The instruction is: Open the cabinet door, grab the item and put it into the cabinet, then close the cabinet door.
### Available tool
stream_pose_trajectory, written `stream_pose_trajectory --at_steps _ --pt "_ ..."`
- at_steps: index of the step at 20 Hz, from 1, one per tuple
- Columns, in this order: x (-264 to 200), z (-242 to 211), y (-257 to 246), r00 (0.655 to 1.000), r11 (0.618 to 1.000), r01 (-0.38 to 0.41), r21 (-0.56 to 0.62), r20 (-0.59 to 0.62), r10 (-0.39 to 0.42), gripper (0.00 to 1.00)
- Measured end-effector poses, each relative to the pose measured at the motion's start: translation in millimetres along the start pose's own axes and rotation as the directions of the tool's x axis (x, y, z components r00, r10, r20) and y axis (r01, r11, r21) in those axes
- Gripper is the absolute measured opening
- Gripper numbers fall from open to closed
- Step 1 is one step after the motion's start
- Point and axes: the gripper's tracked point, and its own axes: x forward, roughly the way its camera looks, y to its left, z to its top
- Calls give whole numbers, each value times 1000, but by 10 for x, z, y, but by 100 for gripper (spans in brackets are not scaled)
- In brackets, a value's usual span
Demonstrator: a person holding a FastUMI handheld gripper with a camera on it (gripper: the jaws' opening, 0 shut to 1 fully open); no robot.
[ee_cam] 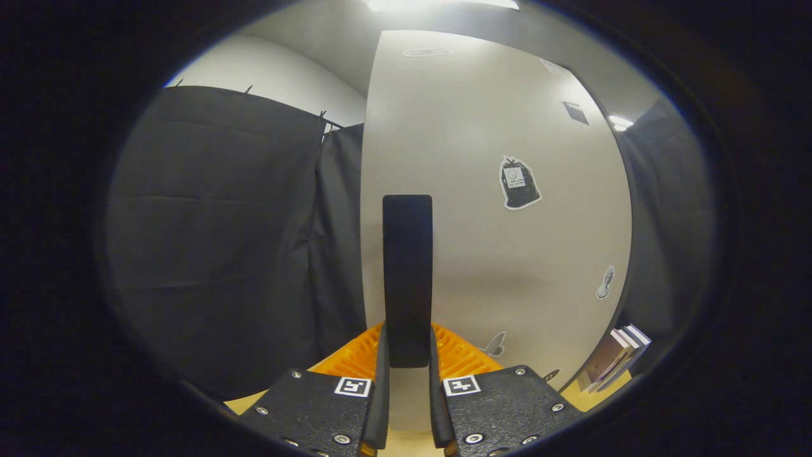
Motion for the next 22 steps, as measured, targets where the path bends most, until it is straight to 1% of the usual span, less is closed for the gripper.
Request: stream_pose_trajectory --at_steps 4,8,13,18,22 --pt "-307 -5 -104 993 993 -114 -5 -9 114 27" --pt "-531 3 -233 979 979 -203 -9 -10 203 27" --pt "-628 -6 -481 952 952 -306 0 -12 306 27" --pt "-874 -20 -787 930 930 -368 6 -6 369 27" --pt "-1224 -38 -1069 934 933 -359 12 9 358 27"
